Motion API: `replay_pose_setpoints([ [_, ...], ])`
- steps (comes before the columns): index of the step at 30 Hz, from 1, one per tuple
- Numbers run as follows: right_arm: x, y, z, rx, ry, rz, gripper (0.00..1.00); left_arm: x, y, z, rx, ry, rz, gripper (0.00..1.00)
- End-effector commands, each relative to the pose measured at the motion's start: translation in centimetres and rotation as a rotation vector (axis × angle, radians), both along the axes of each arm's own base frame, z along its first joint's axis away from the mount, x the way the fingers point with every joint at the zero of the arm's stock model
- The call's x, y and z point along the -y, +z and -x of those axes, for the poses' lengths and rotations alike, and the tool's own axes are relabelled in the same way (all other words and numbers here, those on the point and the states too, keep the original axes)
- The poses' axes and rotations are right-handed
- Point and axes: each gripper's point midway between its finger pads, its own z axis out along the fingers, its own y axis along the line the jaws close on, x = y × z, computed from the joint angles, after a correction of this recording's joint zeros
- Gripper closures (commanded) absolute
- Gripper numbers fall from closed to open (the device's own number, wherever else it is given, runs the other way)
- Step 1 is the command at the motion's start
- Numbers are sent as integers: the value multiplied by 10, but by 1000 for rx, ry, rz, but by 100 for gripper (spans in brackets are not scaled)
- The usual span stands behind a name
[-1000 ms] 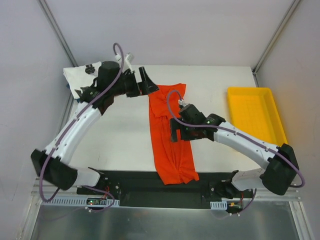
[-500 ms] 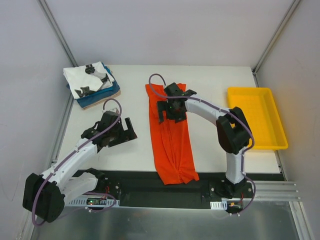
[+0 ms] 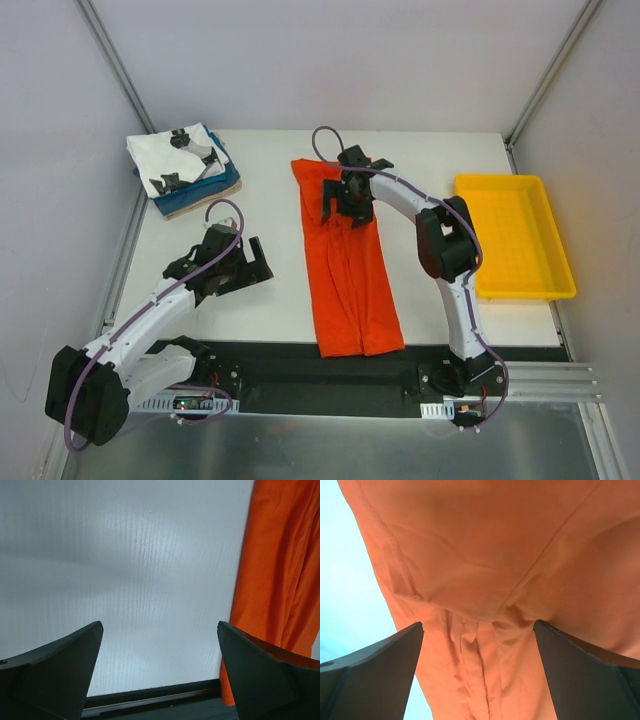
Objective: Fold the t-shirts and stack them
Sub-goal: Fold the tshirt
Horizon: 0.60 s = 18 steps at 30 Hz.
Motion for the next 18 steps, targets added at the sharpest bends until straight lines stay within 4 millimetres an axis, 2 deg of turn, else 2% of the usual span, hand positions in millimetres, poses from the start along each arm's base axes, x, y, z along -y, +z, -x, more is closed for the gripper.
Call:
replay_pose_setpoints([
  [1,28,-27,-15,-62,-91,44,1,-4,0,-7,16,8,-17,1],
  [7,22,-20,-33,-95,-142,-69,1,8,0,-5,0,-34,33,1],
  [10,6,-5,-34,-88,-91,-156,2,25,2,0,-13,-97,117,1],
  [13,0,25,-31,-43,-34,-217,3,48,7,10,-32,-175,245,1],
  [14,0,51,-33,18,-13,-240,3,54,7,13,-50,-175,284,1],
  [15,4,51,-25,18,-8,-233,3,67,14,17,-49,-216,358,1],
  [16,6,61,-23,43,-2,-241,3,72,9,25,-76,-233,390,1],
  [17,6,91,-22,117,11,-277,3,79,10,30,-95,-236,427,1],
  [18,8,100,-17,141,17,-287,3,88,9,39,-111,-266,442,1],
])
